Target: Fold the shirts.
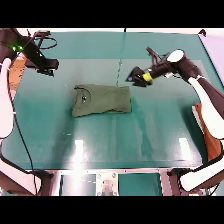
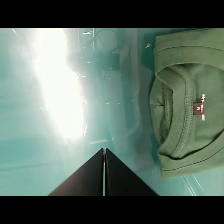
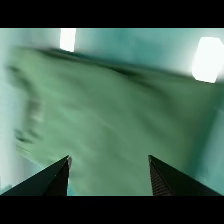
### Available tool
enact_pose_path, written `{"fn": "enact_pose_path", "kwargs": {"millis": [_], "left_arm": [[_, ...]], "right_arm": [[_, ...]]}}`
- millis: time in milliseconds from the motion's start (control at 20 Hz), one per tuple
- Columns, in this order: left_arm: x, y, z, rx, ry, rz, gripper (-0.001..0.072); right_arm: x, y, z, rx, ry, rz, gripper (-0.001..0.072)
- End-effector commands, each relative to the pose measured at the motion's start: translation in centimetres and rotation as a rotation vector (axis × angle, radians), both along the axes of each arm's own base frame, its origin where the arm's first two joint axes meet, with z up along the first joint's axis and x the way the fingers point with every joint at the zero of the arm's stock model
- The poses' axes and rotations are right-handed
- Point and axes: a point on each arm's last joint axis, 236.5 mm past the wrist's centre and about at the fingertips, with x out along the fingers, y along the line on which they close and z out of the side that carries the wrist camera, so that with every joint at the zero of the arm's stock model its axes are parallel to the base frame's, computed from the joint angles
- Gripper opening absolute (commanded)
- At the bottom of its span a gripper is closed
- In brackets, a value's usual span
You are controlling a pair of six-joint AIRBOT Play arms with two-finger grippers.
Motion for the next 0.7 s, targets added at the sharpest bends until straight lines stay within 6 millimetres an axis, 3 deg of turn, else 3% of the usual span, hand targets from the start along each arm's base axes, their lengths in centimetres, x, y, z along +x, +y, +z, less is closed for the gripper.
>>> {"fn": "enact_pose_path", "kwargs": {"millis": [0, 100, 200, 300, 400, 450, 500, 600, 650], "left_arm": [[0.1, 0.0, 0.1, -0.002, -0.005, 0.000, 0.0027], [0.1, 0.0, 0.1, -0.002, -0.006, 0.000, 0.0027], [0.2, 0.0, 0.1, -0.002, -0.011, 0.000, 0.0027], [0.3, -0.1, 0.1, -0.003, -0.015, 0.000, 0.0027], [0.3, 0.0, 0.1, -0.002, -0.013, -0.003, 0.0027], [0.3, 0.0, 0.1, -0.002, -0.013, -0.003, 0.0027], [0.2, 0.0, 0.1, -0.002, -0.012, -0.004, 0.0027], [0.0, 0.0, 0.1, -0.001, -0.003, -0.004, 0.0027], [-0.2, 0.0, 0.0, -0.001, 0.005, -0.004, 0.0027]], "right_arm": [[-2.8, -4.5, -4.8, -0.032, 0.128, -0.036, 0.0547], [-4.1, -2.4, -7.8, 0.008, 0.167, -0.053, 0.0547], [-4.8, 1.2, -9.5, 0.084, 0.188, -0.044, 0.0547], [-4.7, 5.2, -9.8, 0.161, 0.185, -0.036, 0.0547], [-4.3, 9.3, -8.6, 0.260, 0.160, -0.031, 0.0517], [-4.0, 10.8, -7.3, 0.293, 0.134, -0.012, 0.0217], [-3.5, 11.7, -5.9, 0.311, 0.105, 0.010, 0.0024], [-2.1, 12.3, -1.6, 0.353, 0.051, 0.056, 0.0017], [-1.1, 11.4, 1.1, 0.350, 0.014, 0.062, 0.0017]]}}
